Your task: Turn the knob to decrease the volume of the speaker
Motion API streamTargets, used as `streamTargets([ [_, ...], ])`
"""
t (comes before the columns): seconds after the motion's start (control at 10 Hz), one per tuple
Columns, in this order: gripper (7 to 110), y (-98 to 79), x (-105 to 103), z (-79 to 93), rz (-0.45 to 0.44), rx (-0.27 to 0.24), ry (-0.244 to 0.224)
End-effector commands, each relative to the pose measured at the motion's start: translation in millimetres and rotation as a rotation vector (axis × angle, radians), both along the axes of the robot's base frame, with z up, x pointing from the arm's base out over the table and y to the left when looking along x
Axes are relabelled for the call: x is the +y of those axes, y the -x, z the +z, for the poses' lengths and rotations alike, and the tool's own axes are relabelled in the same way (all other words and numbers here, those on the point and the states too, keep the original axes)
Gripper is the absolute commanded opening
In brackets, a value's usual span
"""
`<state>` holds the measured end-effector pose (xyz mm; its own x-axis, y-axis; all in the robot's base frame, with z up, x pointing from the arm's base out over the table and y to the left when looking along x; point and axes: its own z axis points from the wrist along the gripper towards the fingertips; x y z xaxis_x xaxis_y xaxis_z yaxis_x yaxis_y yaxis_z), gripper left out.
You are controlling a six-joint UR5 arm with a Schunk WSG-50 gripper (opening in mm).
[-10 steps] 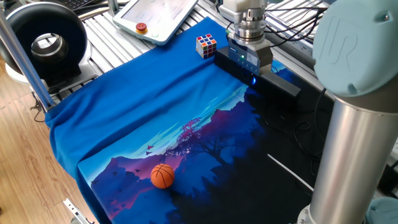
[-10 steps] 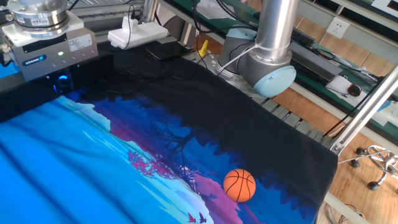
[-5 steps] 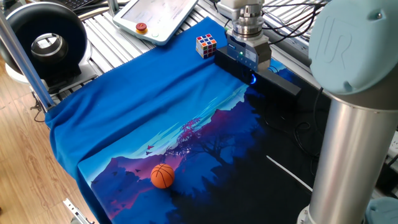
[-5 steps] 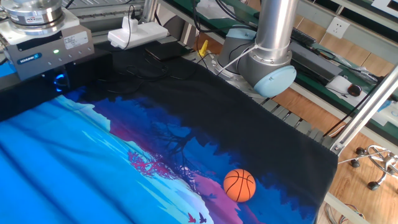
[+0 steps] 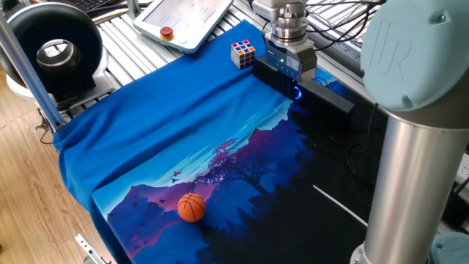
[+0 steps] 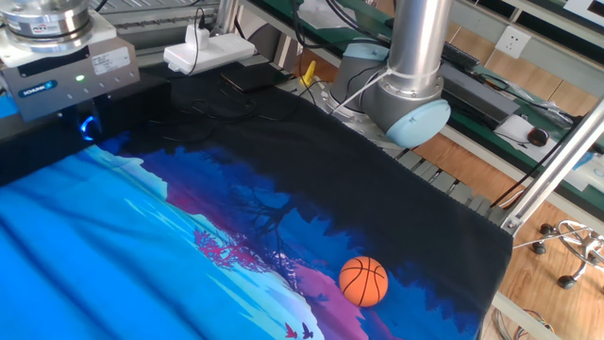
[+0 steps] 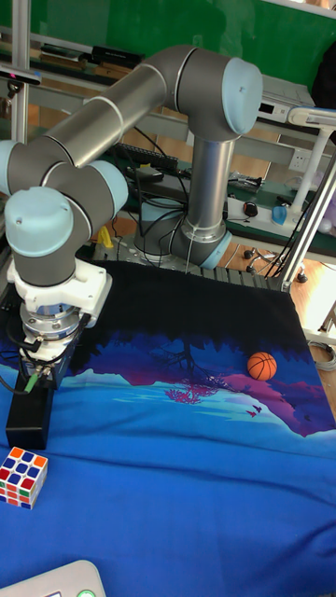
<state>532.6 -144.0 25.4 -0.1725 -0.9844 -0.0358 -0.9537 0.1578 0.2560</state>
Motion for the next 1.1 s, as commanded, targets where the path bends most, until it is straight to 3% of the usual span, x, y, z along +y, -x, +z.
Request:
streamTargets([
  [0.0,22,7.7,12.0,15.9,-0.083,0.043,0.010],
  [0.2,22,20.3,0.0,24.3,-0.147,0.056,0.094],
  [0.3,22,16.5,-7.4,22.2,-0.184,0.025,0.123],
  [0.4,66,11.8,-8.5,18.2,-0.209,-0.004,0.132],
  [0.5,66,12.5,-11.4,16.2,-0.238,-0.013,0.152],
  [0.8,66,13.6,1.5,13.6,-0.319,-0.053,0.153],
  [1.0,66,20.4,10.8,18.1,-0.335,-0.039,0.151],
])
